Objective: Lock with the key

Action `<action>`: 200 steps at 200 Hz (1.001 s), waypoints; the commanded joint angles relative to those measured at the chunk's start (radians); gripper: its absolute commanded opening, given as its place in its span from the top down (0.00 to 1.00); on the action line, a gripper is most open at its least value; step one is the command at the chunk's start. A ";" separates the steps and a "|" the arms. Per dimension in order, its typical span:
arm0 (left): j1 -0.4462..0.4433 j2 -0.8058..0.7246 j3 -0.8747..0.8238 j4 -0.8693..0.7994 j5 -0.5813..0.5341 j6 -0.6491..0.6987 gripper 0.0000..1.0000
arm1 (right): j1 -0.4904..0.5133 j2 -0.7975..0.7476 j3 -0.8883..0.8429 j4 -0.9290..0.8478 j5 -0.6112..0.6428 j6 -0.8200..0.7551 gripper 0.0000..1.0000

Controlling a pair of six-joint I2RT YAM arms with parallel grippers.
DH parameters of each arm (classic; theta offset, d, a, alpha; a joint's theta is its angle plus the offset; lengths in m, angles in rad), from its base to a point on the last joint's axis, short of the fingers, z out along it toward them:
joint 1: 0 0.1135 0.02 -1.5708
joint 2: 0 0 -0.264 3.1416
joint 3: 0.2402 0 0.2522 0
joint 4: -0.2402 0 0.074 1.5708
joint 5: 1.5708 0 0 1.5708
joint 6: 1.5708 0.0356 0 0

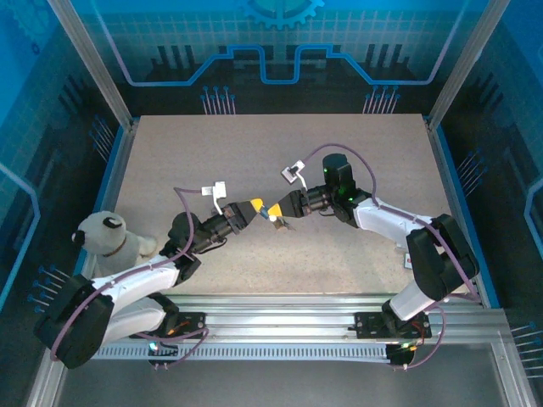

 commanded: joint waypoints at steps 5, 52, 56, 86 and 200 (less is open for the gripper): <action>-0.058 0.023 0.001 -0.051 0.154 -0.002 1.00 | -0.023 0.006 0.079 0.073 0.125 0.008 1.00; -0.061 0.020 -0.004 -0.053 0.152 -0.003 1.00 | -0.022 0.002 0.076 0.069 0.128 0.007 1.00; -0.060 0.021 -0.003 -0.053 0.152 -0.004 1.00 | -0.023 0.002 0.075 0.070 0.129 0.008 1.00; -0.063 0.021 -0.003 -0.053 0.150 -0.003 1.00 | -0.022 0.001 0.073 0.073 0.129 0.008 1.00; -0.065 0.023 -0.008 -0.050 0.146 -0.001 1.00 | -0.022 0.004 0.072 0.070 0.135 0.006 1.00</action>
